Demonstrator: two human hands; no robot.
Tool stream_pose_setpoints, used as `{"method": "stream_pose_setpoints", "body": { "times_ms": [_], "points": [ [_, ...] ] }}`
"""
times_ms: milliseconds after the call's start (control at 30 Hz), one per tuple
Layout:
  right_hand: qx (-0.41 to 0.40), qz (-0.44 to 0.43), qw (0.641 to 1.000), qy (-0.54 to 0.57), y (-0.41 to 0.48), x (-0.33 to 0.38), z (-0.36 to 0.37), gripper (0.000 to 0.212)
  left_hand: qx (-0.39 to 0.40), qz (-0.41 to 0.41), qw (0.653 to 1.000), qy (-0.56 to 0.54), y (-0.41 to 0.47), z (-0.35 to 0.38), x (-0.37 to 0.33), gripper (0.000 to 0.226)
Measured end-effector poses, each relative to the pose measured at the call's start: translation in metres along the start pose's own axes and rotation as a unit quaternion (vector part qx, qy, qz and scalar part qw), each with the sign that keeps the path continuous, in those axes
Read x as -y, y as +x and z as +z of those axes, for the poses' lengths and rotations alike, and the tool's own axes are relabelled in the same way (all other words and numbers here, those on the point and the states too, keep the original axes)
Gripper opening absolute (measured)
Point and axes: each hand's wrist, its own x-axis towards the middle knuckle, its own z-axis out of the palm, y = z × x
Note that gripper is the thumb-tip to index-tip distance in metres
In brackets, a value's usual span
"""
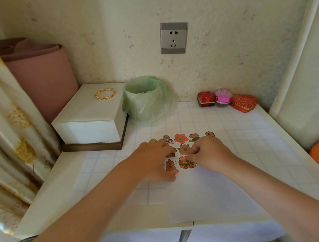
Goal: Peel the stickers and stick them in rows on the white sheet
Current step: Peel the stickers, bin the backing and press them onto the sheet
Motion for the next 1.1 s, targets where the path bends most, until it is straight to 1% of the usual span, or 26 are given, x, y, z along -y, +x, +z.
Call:
{"method": "stream_pose_setpoints", "body": {
  "times_ms": [67,167,233,300,367,433,500,533,567,667,733,833,933,1000,1100],
  "points": [
    [-0.009,-0.004,0.999,-0.033,-0.002,0.002,-0.002,0.008,-0.005,0.023,1.000,-0.010,-0.002,0.000,-0.004,0.068],
    [-0.030,-0.011,0.994,-0.100,-0.002,0.006,-0.005,0.010,-0.009,0.059,0.997,-0.052,-0.004,0.003,-0.010,0.050],
    [-0.054,-0.016,0.987,-0.153,-0.003,0.009,-0.007,0.020,-0.016,0.067,0.995,-0.072,-0.005,0.007,-0.013,0.045],
    [-0.078,-0.032,0.977,-0.195,-0.006,0.012,-0.009,0.030,-0.029,0.068,0.995,-0.066,-0.003,0.010,-0.014,0.043],
    [-0.092,-0.048,0.976,-0.189,-0.010,0.009,-0.012,0.036,-0.039,0.066,0.995,-0.059,-0.002,0.013,-0.015,0.042],
    [-0.074,-0.055,0.984,-0.153,-0.012,0.001,-0.014,0.036,-0.044,0.064,0.996,-0.041,-0.001,0.015,-0.015,0.041],
    [-0.059,-0.073,0.988,-0.124,-0.013,-0.008,-0.012,0.027,-0.052,0.059,0.997,-0.017,-0.002,0.017,-0.018,0.042],
    [-0.061,-0.092,0.987,-0.117,-0.015,-0.013,-0.011,0.022,-0.055,0.056,0.997,-0.005,-0.003,0.018,-0.020,0.043],
    [-0.066,-0.120,0.984,-0.115,-0.016,-0.016,-0.010,0.021,-0.058,0.056,0.997,0.006,-0.005,0.018,-0.022,0.045],
    [-0.090,-0.213,0.964,-0.134,-0.024,-0.028,-0.004,0.030,-0.079,0.077,0.994,0.026,-0.009,0.020,-0.029,0.052],
    [-0.087,-0.249,0.949,-0.173,-0.028,-0.035,0.002,0.029,-0.084,0.082,0.993,0.029,-0.011,0.022,-0.031,0.053],
    [-0.104,-0.275,0.931,-0.218,-0.029,-0.043,0.008,0.029,-0.081,0.080,0.992,0.046,-0.012,0.027,-0.030,0.050],
    [-0.125,-0.286,0.923,-0.226,-0.030,-0.044,0.011,0.029,-0.054,0.072,0.992,0.089,-0.017,0.033,-0.034,0.067],
    [-0.129,-0.289,0.922,-0.222,-0.031,-0.045,0.014,0.031,-0.042,0.059,0.991,0.109,-0.021,0.042,-0.037,0.070],
    [-0.140,-0.290,0.921,-0.221,-0.031,-0.046,0.016,0.035,-0.056,0.055,0.994,0.070,-0.027,0.051,-0.043,0.071]
  ]
}}
